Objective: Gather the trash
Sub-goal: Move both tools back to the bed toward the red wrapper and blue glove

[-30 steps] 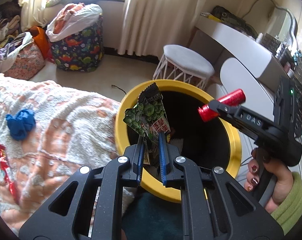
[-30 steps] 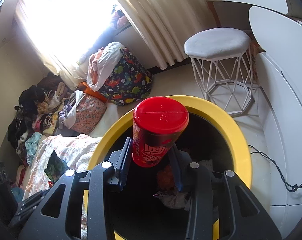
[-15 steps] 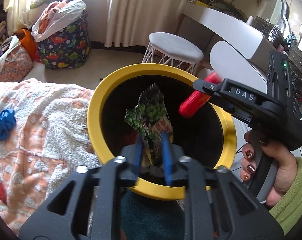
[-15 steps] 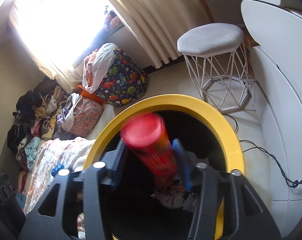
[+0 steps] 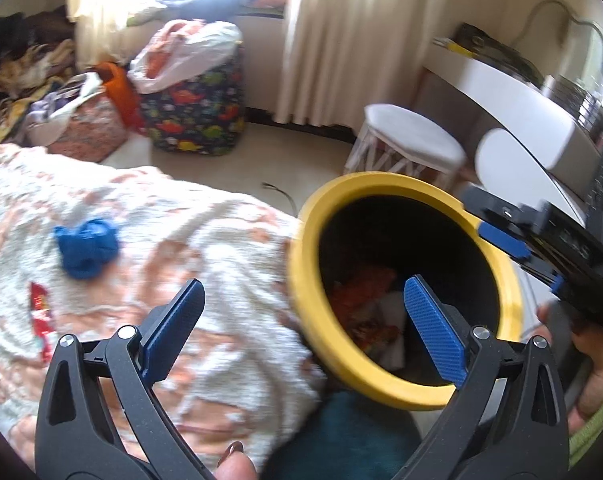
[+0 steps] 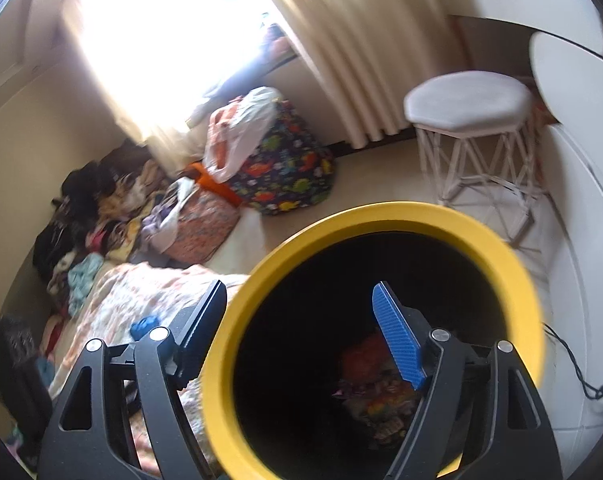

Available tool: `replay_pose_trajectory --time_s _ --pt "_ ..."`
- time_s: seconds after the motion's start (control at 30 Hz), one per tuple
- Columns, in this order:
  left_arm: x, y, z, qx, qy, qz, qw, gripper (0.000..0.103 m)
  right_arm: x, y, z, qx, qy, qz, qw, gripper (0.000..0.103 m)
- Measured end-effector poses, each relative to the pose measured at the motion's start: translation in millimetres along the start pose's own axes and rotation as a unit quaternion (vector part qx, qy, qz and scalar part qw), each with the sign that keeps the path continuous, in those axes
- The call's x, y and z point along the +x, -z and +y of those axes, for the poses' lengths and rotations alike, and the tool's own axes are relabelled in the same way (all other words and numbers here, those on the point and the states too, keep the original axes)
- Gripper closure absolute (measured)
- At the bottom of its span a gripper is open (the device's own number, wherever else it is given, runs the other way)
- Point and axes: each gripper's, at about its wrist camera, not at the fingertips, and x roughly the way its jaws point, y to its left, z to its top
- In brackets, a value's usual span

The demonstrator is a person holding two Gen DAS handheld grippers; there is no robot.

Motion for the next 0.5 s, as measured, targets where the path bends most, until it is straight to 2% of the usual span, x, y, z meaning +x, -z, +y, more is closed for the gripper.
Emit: replay_pose_trajectory --time_s 0.5 --pt "-28.1 -3.8 92.2 -0.092 -0.062 -0.035 0.9932 0.011 42.8 17.6 94.3 -0.110 -0.057 0.056 0.991 0.029"
